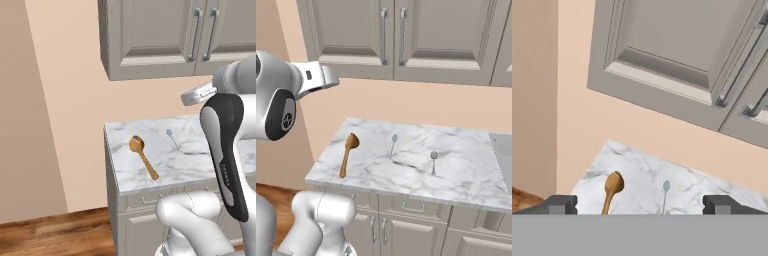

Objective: Organize the utensils by type. Pick up the wooden spoons from the counter and place them in the open cabinet. Then pick up the metallic utensils from the counter and place them in the open drawer.

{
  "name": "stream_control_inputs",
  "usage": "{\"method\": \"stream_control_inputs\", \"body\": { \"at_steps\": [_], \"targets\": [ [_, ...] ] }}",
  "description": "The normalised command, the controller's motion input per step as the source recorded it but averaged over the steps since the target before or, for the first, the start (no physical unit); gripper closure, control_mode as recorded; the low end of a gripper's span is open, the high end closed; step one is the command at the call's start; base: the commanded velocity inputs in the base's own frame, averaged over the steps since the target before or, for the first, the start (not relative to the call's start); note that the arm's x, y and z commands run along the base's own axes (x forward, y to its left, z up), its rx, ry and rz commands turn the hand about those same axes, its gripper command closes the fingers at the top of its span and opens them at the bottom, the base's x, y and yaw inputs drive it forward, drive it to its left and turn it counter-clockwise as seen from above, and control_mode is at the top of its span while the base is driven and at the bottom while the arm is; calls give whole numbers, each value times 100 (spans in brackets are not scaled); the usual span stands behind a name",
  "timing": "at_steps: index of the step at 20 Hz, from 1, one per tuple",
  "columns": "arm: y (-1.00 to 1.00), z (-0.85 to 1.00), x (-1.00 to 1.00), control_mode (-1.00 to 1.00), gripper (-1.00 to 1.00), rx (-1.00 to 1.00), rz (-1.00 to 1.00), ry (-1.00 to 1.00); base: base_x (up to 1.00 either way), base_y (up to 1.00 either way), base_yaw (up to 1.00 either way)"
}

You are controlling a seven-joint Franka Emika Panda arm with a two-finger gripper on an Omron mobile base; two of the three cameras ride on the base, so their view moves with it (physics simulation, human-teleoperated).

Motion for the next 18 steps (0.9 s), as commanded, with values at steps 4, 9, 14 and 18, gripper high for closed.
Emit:
{"method": "stream_control_inputs", "body": {
  "at_steps": [4,9,14,18],
  "targets": [
    [0,0,0,100,-100,0,0,0,38,34,0],
    [0,0,0,100,-100,0,0,0,12,15,0],
    [0,0,0,100,-100,0,0,0,0,0,0],
    [0,-37,9,-100,-100,0,0,5,0,0,0]
  ]
}}
